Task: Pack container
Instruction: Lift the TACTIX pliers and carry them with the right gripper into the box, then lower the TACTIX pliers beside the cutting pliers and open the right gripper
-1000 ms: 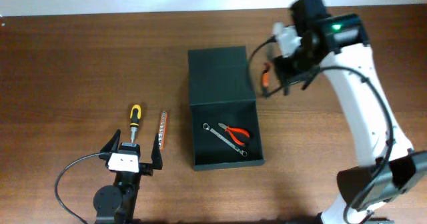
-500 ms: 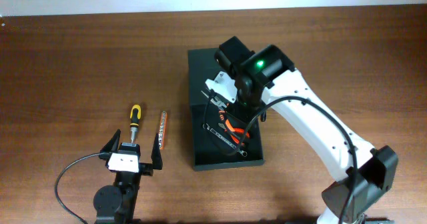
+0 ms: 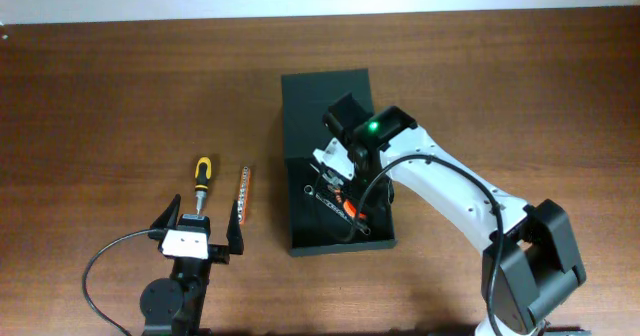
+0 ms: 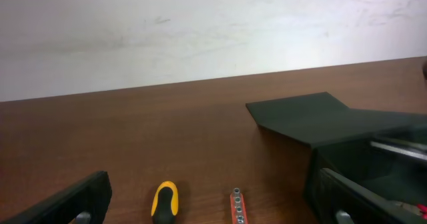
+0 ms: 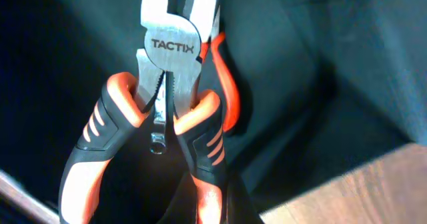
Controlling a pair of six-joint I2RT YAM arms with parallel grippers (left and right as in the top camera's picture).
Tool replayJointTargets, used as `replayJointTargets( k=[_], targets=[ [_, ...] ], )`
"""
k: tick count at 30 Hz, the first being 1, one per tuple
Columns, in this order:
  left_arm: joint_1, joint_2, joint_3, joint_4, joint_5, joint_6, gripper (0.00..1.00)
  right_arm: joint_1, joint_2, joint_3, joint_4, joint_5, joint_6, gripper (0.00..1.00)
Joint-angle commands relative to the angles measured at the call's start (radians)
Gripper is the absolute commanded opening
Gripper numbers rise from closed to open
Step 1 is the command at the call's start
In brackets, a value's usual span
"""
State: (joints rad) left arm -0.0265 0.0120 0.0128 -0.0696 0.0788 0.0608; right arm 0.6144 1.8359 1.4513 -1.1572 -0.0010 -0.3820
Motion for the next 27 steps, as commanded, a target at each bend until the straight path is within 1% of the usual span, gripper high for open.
replayJointTargets(
  k=[1, 12, 22, 27],
  targets=[
    [0.005, -0.006, -0.004, -0.003, 0.008, 0.013, 0.99, 0.002, -0.01, -0.043, 0.035, -0.014, -0.006, 0.04],
    [0.005, -0.006, -0.004, -0.003, 0.008, 0.013, 0.99, 0.002, -0.01, -0.055, 0.15, -0.014, -0.007, 0.04],
    [0.005, -0.006, -0.004, -0.003, 0.008, 0.013, 0.99, 0.002, 0.003, -0.055, 0.147, -0.052, -0.008, 0.04],
    [0.005, -0.006, -0.004, -0.003, 0.008, 0.013, 0.99, 0.004, 0.003, -0.055, 0.128, -0.097, -0.051, 0.04]
  ],
)
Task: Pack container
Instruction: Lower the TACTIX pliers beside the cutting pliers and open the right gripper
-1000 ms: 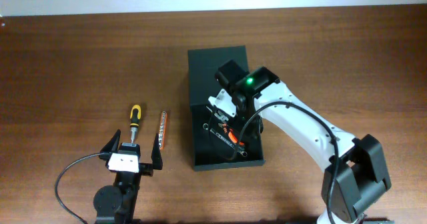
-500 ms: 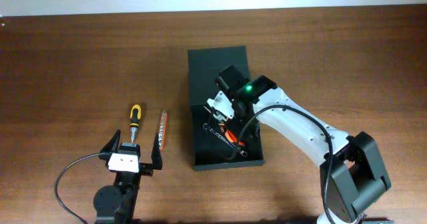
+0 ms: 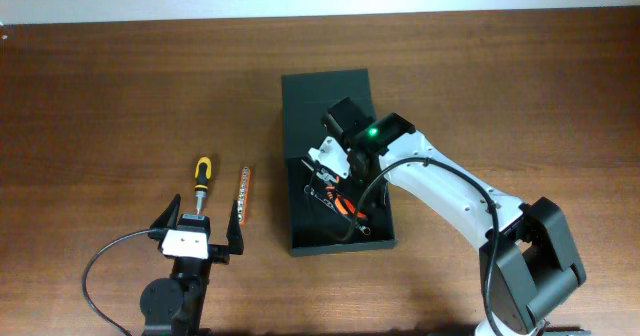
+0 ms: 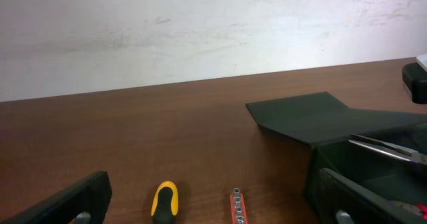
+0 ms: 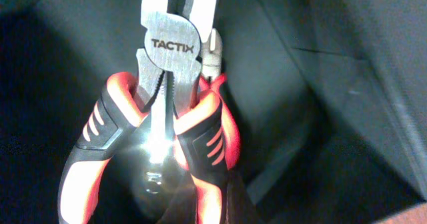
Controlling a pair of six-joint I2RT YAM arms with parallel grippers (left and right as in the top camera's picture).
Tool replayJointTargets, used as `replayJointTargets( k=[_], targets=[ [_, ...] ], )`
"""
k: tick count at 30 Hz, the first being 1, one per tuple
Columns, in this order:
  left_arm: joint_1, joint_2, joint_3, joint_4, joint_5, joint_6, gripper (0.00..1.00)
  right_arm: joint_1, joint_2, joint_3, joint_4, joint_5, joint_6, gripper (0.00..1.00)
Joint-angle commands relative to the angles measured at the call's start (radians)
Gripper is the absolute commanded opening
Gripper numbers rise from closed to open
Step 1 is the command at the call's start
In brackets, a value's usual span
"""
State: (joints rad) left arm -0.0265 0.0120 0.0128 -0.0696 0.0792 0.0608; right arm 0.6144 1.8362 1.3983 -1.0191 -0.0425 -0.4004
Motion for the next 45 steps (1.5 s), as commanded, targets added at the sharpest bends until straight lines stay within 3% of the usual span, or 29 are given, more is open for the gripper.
replayJointTargets(
  k=[1, 32, 39, 45],
  targets=[
    [0.005, -0.006, -0.004, -0.003, 0.007, 0.013, 0.99, 0.004, 0.003, -0.002, -0.014, -0.059, -0.039, 0.04],
    [0.005, -0.006, -0.004, -0.003, 0.007, 0.013, 0.99, 0.009, 0.004, -0.159, 0.119, -0.059, -0.047, 0.04],
    [0.005, -0.006, -0.004, -0.003, 0.007, 0.013, 0.99, 0.009, 0.005, -0.159, 0.12, -0.059, -0.036, 0.12],
    [0.005, -0.006, -0.004, -0.003, 0.007, 0.013, 0.99, 0.009, 0.005, -0.159, 0.124, -0.059, -0.036, 0.13]
  ],
)
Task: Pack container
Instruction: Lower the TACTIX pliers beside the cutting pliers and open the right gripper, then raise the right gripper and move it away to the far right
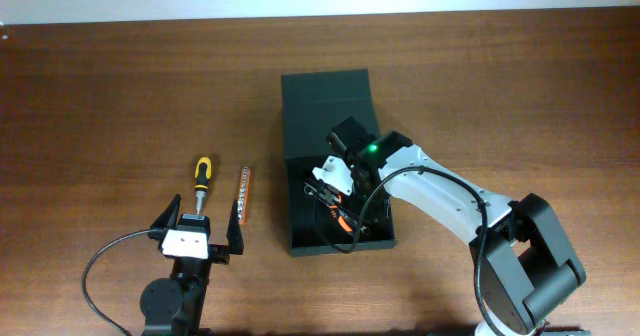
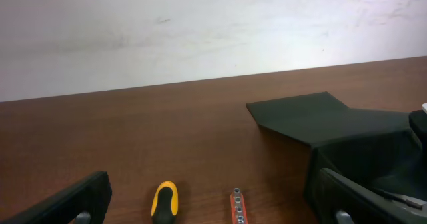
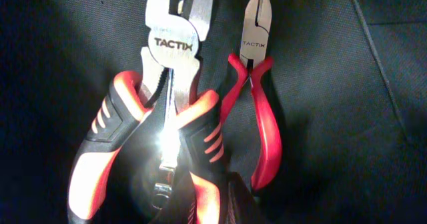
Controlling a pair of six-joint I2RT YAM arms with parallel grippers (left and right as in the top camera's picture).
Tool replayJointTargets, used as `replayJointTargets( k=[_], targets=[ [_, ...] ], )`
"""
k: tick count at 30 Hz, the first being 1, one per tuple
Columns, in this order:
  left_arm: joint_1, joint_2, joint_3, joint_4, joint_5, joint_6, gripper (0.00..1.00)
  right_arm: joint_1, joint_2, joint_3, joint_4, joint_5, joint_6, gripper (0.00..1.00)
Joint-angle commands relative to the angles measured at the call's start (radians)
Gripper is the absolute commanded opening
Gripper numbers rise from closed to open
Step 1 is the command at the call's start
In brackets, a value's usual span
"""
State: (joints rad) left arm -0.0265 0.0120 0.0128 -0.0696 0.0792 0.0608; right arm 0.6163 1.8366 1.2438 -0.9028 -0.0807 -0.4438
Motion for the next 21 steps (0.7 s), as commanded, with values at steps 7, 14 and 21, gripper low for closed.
replayJointTargets(
  k=[7, 14, 21],
  targets=[
    [0.005, -0.006, -0.004, -0.003, 0.007, 0.012, 0.99, 0.007, 0.005, -0.004, 0.022, -0.02, 0.013, 0.54],
    [0.005, -0.006, -0.004, -0.003, 0.007, 0.012, 0.99, 0.005, 0.004, 0.064, 0.015, -0.013, 0.096, 0.99],
    [0.005, -0.006, -0.004, -0.003, 0.007, 0.012, 0.99, 0.003, 0.004, 0.379, -0.143, 0.043, 0.193, 0.99]
  ],
)
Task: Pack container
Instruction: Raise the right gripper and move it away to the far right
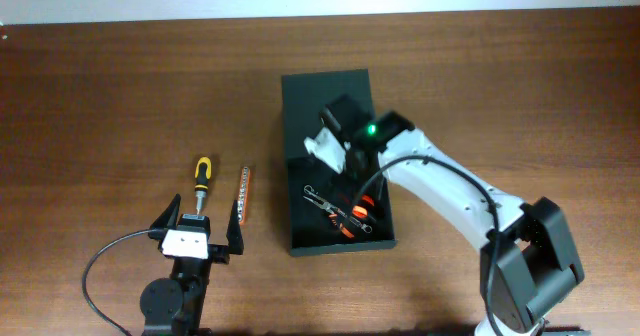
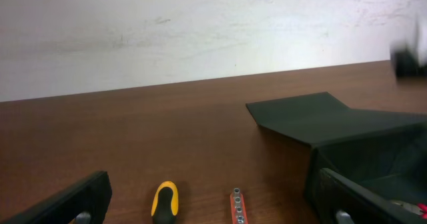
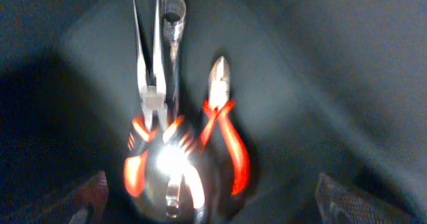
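The black container [image 1: 300, 171] stands open, its lid lying flat behind it. On its floor lie the long-nose pliers [image 3: 155, 117] with orange grips, small red cutters [image 3: 223, 127] and a wrench [image 3: 172, 24]. My right gripper [image 3: 213, 211] hangs open above them, holding nothing; from overhead the right gripper [image 1: 335, 146] is over the box's back half. A yellow-and-black screwdriver [image 1: 202, 176] and an orange bit holder [image 1: 245, 193] lie on the table left of the box. My left gripper [image 1: 200, 218] rests open just in front of them.
The wooden table [image 1: 120, 86] runs to a pale wall [image 2: 200, 24] at the back. The left arm's black cable [image 1: 95, 266] loops at the front left. The right arm [image 1: 450, 191] reaches in from the front right corner.
My right gripper has let go of the long-nose pliers, opened and risen. The pliers now lie on the container floor beside the red cutters. The left arm has not moved.
My right gripper was shut on the long-nose pliers above the container's front part. It then held them lower inside, and then down beside the red cutters. Now the pliers lie in the box and the gripper is open above them.
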Controlling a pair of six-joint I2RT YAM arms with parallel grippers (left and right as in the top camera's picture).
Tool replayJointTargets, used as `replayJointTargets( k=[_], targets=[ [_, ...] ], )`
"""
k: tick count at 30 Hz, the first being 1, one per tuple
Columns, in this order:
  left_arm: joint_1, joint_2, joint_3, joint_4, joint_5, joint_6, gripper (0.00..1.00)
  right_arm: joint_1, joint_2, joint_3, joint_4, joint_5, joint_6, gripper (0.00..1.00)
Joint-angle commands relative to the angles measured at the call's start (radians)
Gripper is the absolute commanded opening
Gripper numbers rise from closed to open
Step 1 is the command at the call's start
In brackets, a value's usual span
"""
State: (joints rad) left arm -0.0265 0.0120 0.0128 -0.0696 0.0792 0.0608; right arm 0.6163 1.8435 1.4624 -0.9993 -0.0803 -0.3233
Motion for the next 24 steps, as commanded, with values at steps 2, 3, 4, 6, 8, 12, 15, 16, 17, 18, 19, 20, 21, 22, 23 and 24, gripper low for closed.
replayJointTargets(
  k=[2, 3, 4, 6, 8, 12, 15, 16, 17, 18, 19, 20, 21, 22, 23, 24],
  targets=[
    [0.005, -0.006, -0.004, -0.003, 0.007, 0.013, 0.99, 0.002, -0.003, 0.268, -0.101, 0.059, 0.086, 0.99],
    [0.005, -0.006, -0.004, -0.003, 0.007, 0.013, 0.99, -0.002, -0.003, 0.323, -0.127, 0.059, 0.097, 0.99],
    [0.005, -0.006, -0.004, -0.003, 0.007, 0.012, 0.99, -0.007, -0.003, 0.374, -0.152, 0.059, 0.106, 0.99],
    [0.005, -0.006, -0.004, -0.003, 0.007, 0.013, 0.99, -0.023, -0.003, 0.479, -0.205, 0.066, 0.132, 0.99],
    [0.005, -0.006, -0.004, -0.003, 0.007, 0.012, 0.99, -0.052, -0.003, 0.598, -0.279, 0.1, 0.176, 0.99],
    [0.005, -0.006, -0.004, -0.003, 0.007, 0.012, 0.99, -0.145, -0.003, 0.791, -0.443, 0.225, 0.248, 0.99],
    [0.005, -0.006, -0.004, -0.003, 0.007, 0.013, 0.99, -0.243, -0.003, 0.9, -0.556, 0.277, 0.291, 0.99],
    [0.005, -0.006, -0.004, -0.003, 0.007, 0.013, 0.99, -0.319, -0.005, 0.954, -0.619, 0.276, 0.312, 0.99],
    [0.005, -0.006, -0.004, -0.003, 0.007, 0.013, 0.99, -0.353, -0.006, 0.974, -0.645, 0.276, 0.322, 0.99],
    [0.005, -0.006, -0.004, -0.003, 0.007, 0.013, 0.99, -0.391, -0.006, 0.989, -0.672, 0.276, 0.332, 0.99],
    [0.005, -0.006, -0.004, -0.003, 0.007, 0.013, 0.99, -0.43, -0.008, 0.999, -0.697, 0.275, 0.335, 0.99],
    [0.005, -0.006, -0.004, -0.003, 0.007, 0.013, 0.99, -0.475, -0.012, 0.999, -0.7, 0.275, 0.341, 0.99],
    [0.005, -0.006, -0.004, -0.003, 0.007, 0.013, 0.99, -0.51, -0.02, 0.993, -0.7, 0.266, 0.344, 0.99],
    [0.005, -0.006, -0.004, -0.003, 0.007, 0.013, 0.99, -0.546, -0.023, 0.991, -0.7, 0.257, 0.344, 0.99],
    [0.005, -0.006, -0.004, -0.003, 0.007, 0.013, 0.99, -0.588, -0.025, 0.991, -0.7, 0.253, 0.344, 0.99],
    [0.005, -0.006, -0.004, -0.003, 0.007, 0.013, 0.99, -0.612, -0.026, 0.991, -0.7, 0.249, 0.347, 0.99]
  ],
)
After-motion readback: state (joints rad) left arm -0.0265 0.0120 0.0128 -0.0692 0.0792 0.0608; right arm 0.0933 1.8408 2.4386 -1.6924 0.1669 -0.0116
